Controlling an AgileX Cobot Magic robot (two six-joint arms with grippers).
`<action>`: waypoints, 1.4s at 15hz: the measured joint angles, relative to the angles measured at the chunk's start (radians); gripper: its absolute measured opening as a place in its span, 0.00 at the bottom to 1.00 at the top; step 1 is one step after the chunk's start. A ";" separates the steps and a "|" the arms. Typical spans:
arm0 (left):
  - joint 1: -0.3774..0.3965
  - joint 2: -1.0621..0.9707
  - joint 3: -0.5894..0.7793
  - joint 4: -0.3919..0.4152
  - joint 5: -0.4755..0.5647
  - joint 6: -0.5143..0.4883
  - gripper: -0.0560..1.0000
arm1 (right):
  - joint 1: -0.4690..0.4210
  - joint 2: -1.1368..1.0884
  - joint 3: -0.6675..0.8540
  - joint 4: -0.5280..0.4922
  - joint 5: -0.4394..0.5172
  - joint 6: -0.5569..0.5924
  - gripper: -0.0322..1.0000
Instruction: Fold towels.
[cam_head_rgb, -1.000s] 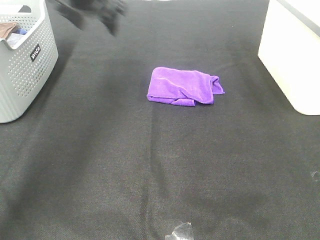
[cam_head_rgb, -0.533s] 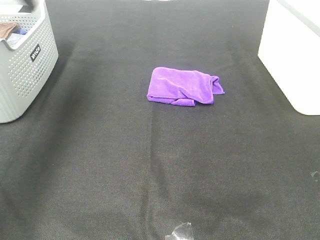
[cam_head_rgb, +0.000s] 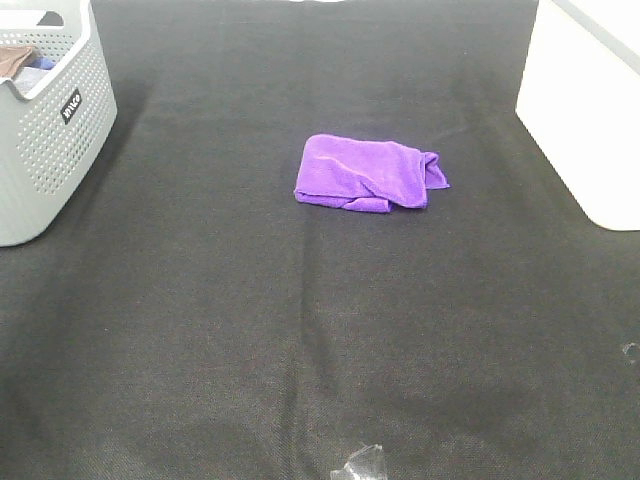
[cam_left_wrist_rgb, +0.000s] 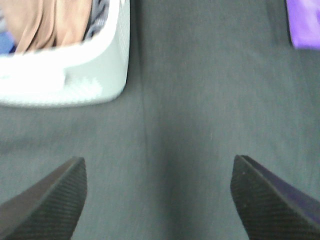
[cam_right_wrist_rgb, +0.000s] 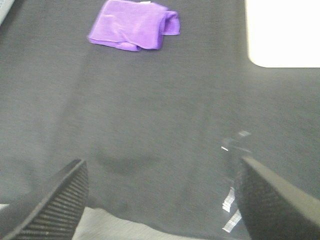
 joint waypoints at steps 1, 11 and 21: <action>0.000 -0.122 0.060 0.000 0.015 0.010 0.75 | 0.000 -0.069 0.046 -0.013 0.000 -0.007 0.79; 0.000 -0.781 0.292 -0.013 0.239 0.047 0.75 | 0.000 -0.468 0.417 -0.027 -0.003 -0.101 0.79; 0.042 -0.782 0.336 -0.059 0.147 0.057 0.75 | -0.021 -0.468 0.478 -0.032 -0.120 -0.104 0.79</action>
